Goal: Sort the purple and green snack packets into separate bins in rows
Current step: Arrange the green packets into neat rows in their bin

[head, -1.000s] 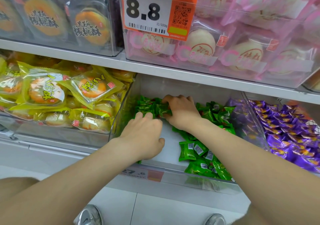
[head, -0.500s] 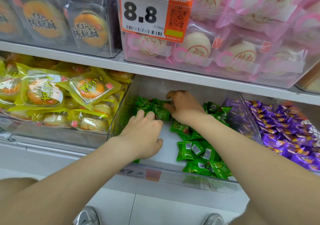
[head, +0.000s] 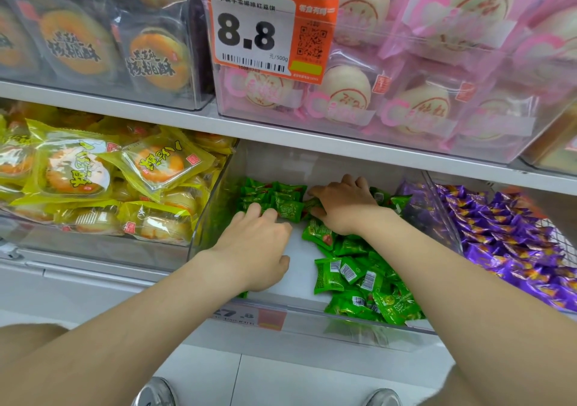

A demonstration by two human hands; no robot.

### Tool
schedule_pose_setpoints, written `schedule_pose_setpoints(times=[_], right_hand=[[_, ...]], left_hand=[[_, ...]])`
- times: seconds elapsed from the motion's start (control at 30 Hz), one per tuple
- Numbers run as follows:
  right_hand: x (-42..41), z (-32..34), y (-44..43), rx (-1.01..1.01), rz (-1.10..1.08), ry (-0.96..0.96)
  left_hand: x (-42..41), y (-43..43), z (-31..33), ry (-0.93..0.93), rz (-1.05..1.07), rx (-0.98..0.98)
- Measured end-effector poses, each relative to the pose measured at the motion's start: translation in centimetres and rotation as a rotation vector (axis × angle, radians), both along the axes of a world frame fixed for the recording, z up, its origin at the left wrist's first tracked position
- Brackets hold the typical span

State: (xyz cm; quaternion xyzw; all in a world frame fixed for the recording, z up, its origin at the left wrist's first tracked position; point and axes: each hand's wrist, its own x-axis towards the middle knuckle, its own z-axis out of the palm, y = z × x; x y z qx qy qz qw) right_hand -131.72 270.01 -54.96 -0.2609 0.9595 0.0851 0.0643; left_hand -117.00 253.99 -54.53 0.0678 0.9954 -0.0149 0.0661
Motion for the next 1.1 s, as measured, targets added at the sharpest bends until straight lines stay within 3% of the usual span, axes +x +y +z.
schedule_pose_setpoints(times=[0.47, 0.7, 0.83, 1.1], right_hand=[[0.5, 1.8, -0.2, -0.237, -0.160, 0.130], [3.0, 3.0, 0.5, -0.580, -0.071, -0.070], [3.8, 1.4, -0.8, -0.475, 0.034, -0.115], [4.0, 0.0, -3.7, -0.167, -0.066, -0.026]], left_hand=[[-0.2, -0.3, 0.0, -0.017, 0.002, 0.031], [-0.5, -0.9, 0.2, 0.086, 0.156, 0.211], [0.1, -0.8, 0.5, -0.017, 0.171, 0.158], [0.6, -0.8, 0.5, -0.064, 0.161, 0.128]])
